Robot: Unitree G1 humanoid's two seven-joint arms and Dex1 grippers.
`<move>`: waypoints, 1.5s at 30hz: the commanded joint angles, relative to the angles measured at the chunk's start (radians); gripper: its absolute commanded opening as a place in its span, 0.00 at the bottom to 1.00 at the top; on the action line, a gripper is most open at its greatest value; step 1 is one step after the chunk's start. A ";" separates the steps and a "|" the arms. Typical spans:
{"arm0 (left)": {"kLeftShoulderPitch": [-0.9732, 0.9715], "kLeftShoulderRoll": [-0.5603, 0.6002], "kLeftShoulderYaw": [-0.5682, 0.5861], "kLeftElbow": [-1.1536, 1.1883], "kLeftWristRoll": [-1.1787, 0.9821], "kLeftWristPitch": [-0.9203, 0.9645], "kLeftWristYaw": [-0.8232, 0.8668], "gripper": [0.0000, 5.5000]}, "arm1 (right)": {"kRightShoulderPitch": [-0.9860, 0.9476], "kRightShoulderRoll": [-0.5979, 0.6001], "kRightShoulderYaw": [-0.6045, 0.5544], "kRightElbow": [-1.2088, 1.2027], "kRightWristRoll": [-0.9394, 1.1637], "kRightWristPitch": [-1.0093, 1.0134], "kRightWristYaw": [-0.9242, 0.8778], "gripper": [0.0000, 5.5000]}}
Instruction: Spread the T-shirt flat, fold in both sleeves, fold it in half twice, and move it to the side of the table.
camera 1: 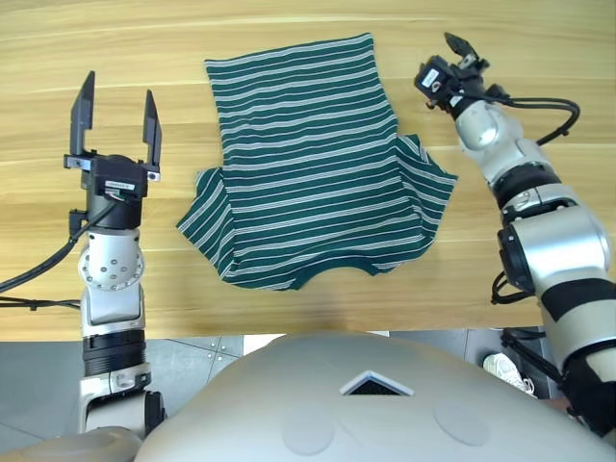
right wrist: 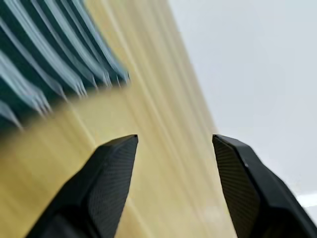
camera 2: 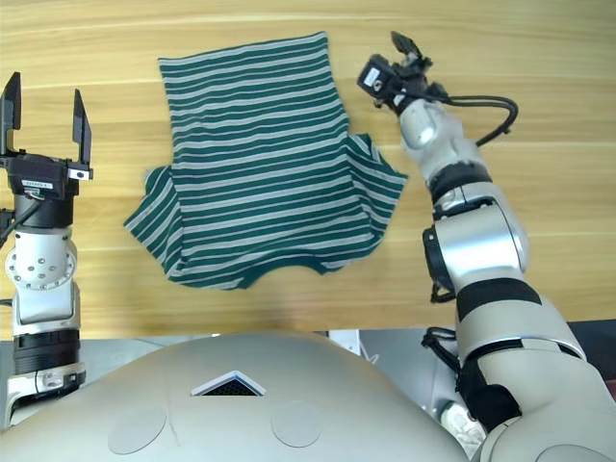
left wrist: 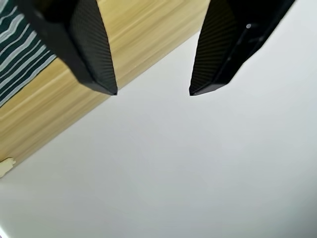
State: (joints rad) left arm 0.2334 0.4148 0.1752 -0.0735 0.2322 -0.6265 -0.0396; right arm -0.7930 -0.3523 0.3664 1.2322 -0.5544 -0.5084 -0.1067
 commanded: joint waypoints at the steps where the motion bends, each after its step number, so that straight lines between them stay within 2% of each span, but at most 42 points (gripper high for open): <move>1: 0.002 0.005 -0.051 0.035 0.038 -0.005 -0.030 0.49 | 0.000 0.026 0.056 0.022 -0.049 0.018 0.026 0.51; 7: 0.016 0.017 -0.109 0.016 0.037 -0.020 -0.082 0.49 | 0.025 0.047 0.111 0.081 -0.087 0.090 0.083 0.51; 16: 0.041 0.038 -0.076 -0.009 0.013 -0.015 -0.094 0.49 | 0.048 -0.030 0.043 0.107 -0.014 0.171 0.115 0.51; 22: 0.028 0.028 -0.069 0.020 0.022 -0.024 -0.072 0.49 | 0.007 -0.020 -0.008 0.010 0.037 0.009 0.046 0.51; 28: 0.019 0.026 -0.080 0.031 0.021 -0.023 -0.078 0.49 | 0.044 0.045 0.063 -0.096 -0.009 -0.102 0.101 0.51; 35: 0.014 0.027 -0.096 0.031 0.025 -0.019 -0.086 0.49 | 0.068 0.074 0.121 0.015 -0.049 -0.004 0.186 0.51; 45: 0.041 0.051 -0.094 0.067 0.060 -0.029 -0.088 0.49 | 0.044 -0.005 0.016 0.098 0.036 0.159 0.141 0.51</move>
State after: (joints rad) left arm 0.2605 0.4504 0.0849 -0.0214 0.2721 -0.6524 -0.1217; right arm -0.7665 -0.3336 0.3881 1.2963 -0.5125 -0.4071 0.0380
